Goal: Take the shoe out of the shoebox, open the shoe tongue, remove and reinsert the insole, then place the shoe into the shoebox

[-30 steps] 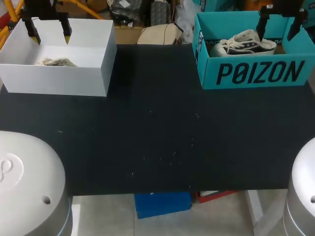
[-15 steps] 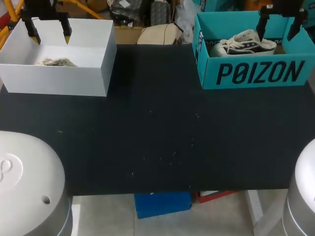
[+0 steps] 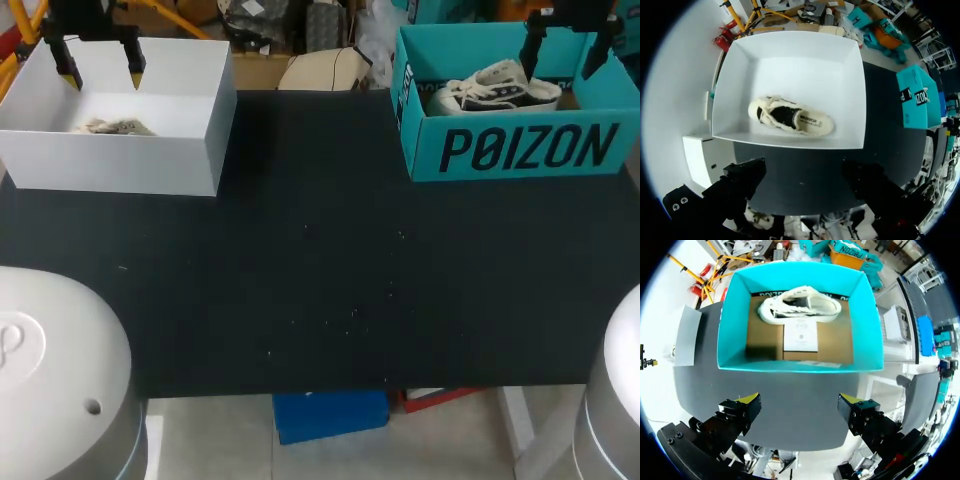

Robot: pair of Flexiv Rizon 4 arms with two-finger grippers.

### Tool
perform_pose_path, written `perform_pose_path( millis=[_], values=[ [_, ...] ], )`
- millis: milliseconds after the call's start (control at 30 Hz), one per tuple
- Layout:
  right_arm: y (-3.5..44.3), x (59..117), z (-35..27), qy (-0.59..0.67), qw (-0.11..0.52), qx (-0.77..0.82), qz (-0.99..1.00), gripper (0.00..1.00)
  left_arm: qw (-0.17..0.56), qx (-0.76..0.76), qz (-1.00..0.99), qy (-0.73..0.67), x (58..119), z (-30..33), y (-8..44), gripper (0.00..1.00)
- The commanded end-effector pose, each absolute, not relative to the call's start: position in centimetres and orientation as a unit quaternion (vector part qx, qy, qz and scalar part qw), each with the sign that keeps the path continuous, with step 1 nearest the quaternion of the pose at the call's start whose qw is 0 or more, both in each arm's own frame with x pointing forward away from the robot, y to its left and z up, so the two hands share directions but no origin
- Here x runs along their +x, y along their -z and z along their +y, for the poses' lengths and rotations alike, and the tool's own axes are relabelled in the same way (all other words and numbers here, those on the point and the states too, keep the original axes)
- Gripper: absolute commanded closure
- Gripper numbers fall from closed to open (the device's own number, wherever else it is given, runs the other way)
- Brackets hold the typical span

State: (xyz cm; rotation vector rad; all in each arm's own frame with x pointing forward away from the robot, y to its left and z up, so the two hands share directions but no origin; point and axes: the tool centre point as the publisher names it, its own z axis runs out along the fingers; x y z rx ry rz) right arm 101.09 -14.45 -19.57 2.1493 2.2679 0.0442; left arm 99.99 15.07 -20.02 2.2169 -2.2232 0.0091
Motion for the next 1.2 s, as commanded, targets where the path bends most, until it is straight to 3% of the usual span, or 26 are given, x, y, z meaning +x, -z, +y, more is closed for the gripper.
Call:
perform_pose_path(
  millis=[33,300,1200],
  values=[
    [18.6,102.1,-13.4,-0.047,0.075,0.538,0.838,0.00,0.001,0.706,-0.708,-0.002,100.0,15.1,20.0,0.00],
    [18.0,104.0,-14.0,-0.045,0.130,0.177,0.975,0.00,0.001,0.706,-0.708,-0.002,100.0,15.1,20.0,0.00],
    [18.0,104.0,-14.0,-0.045,0.130,0.177,0.975,0.00,0.001,0.706,-0.708,-0.002,100.0,15.1,20.0,0.00]
  ],
)
